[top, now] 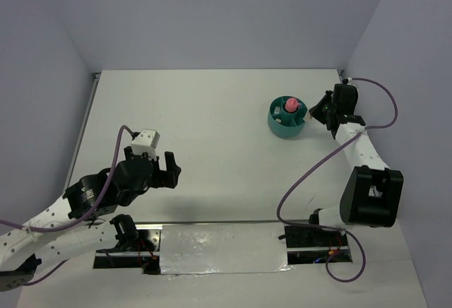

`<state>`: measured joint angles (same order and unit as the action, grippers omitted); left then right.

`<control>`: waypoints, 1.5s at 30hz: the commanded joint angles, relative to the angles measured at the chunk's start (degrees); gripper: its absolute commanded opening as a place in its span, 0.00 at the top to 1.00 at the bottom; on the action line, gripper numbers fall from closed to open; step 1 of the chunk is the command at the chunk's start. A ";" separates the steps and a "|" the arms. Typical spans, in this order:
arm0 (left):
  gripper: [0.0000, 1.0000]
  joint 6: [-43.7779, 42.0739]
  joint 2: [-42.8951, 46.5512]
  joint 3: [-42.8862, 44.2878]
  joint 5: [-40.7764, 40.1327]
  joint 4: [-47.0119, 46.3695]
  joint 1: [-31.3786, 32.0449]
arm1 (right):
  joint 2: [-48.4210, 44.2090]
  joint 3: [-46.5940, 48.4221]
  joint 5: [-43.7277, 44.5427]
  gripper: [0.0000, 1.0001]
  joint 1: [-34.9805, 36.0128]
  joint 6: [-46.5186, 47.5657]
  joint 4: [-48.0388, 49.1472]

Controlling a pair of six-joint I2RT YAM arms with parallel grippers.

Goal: Sort the stationery into containers
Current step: Place the stationery in the storage box, then reset both arms

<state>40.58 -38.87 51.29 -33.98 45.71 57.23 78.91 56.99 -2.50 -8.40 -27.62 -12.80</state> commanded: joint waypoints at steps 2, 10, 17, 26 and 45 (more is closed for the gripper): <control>0.01 -4.10 3.00 -0.92 2.78 -2.91 -0.10 | 1.59 2.95 -3.12 1.00 -0.03 -1.39 6.55; 0.01 -6.30 6.88 -2.95 8.49 -6.78 -1.51 | 5.28 1.55 -4.18 0.95 -0.03 -4.20 9.36; 0.01 -6.91 6.09 -2.95 9.54 -7.30 -1.69 | 7.48 1.81 -4.61 0.75 -0.03 -4.38 9.37; 0.01 -6.83 6.09 -2.95 9.46 -7.39 -2.56 | 7.22 1.72 -6.11 0.43 0.49 -3.67 8.05; 0.01 -5.23 -8.51 14.18 -5.03 -2.66 -23.75 | -30.91 6.81 12.53 0.00 21.76 12.41 -19.44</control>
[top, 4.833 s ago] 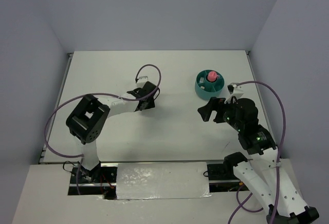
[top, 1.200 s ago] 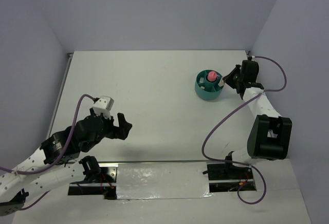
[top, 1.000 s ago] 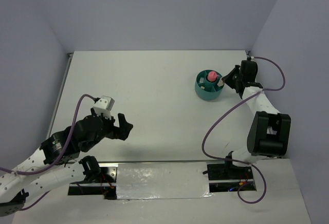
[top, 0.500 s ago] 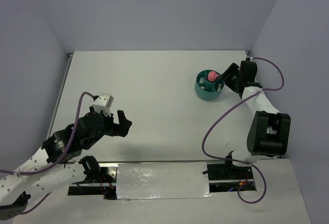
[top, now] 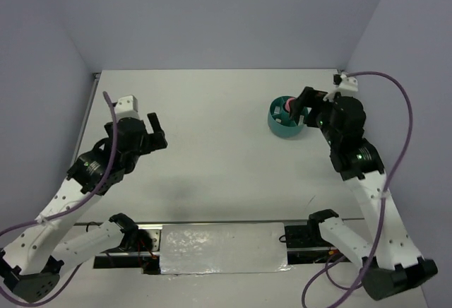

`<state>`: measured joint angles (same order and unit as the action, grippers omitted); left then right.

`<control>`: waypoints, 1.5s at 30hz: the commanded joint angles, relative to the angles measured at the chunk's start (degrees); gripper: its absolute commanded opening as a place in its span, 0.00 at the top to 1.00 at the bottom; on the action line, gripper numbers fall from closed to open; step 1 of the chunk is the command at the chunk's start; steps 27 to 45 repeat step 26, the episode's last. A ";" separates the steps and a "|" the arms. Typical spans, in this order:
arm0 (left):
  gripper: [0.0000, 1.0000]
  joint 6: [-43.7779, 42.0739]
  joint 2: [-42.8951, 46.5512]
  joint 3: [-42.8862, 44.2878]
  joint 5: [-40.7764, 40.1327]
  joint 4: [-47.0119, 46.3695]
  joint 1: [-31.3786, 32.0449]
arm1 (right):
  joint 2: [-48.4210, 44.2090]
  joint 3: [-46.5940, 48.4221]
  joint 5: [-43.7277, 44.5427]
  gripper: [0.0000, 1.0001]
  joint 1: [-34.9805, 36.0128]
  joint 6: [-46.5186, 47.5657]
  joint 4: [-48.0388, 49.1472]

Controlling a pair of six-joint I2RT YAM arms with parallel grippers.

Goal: Sort the stationery into containers
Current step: Reset both arms

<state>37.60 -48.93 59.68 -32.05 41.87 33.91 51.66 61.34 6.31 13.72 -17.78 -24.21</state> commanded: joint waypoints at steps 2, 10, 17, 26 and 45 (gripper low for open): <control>0.01 -3.24 2.86 7.90 -12.84 3.74 -0.42 | -8.75 3.34 2.14 0.00 -0.27 3.71 -11.28; 0.01 -6.05 17.97 2.55 -19.81 3.93 -0.42 | -26.59 3.79 -1.65 0.00 -0.35 5.65 -21.93; 0.01 -2.36 30.02 -3.60 -17.52 4.19 -0.42 | -34.51 3.44 -2.79 0.00 -0.36 7.41 -29.40; 0.01 -0.61 31.53 -8.18 -16.81 3.75 -0.42 | -35.84 -0.08 -3.05 0.00 -0.36 6.79 -28.44; 0.01 -0.61 31.53 -8.18 -16.81 3.75 -0.42 | -35.84 -0.08 -3.05 0.00 -0.36 6.79 -28.44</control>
